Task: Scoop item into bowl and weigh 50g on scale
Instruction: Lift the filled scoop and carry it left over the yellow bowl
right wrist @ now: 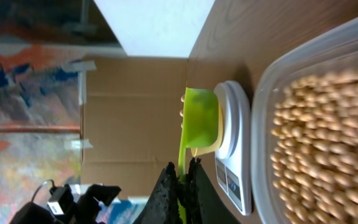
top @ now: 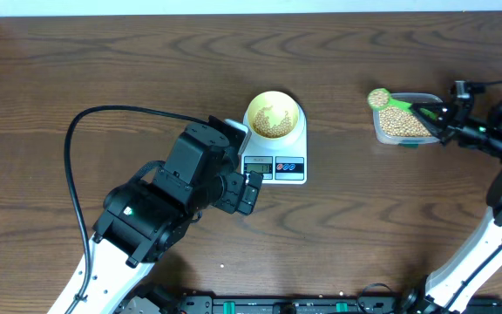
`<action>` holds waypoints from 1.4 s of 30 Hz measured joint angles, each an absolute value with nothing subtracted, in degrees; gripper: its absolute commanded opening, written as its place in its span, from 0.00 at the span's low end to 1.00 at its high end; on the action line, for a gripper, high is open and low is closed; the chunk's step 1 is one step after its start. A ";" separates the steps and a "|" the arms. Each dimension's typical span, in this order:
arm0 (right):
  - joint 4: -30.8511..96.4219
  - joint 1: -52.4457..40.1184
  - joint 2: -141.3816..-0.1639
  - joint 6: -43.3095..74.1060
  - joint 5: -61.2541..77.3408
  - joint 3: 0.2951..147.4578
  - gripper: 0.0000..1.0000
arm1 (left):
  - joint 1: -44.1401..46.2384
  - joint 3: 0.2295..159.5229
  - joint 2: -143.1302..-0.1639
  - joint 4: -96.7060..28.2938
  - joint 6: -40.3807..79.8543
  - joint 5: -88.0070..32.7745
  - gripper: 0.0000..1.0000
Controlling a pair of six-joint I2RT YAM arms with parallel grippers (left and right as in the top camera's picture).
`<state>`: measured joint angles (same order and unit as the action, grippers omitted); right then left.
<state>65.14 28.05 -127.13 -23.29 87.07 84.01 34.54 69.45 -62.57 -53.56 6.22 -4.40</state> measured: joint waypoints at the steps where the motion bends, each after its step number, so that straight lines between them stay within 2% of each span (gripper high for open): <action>1: 65.14 27.18 -127.13 -23.29 87.07 84.14 0.01 | 34.54 69.45 -62.57 -53.56 6.22 -4.38 0.98; 15: 65.52 16.95 -127.13 -22.37 87.50 91.92 0.01 | 34.54 69.45 -62.57 -53.56 6.22 -4.38 0.98; 25: 65.52 8.78 -127.13 -20.49 87.55 92.36 0.01 | 34.54 69.45 -62.57 -53.56 6.22 -4.38 0.98; 42: 62.43 3.09 -127.13 -19.90 87.64 92.40 0.01 | 34.54 69.47 -62.57 -53.56 6.22 -4.38 0.98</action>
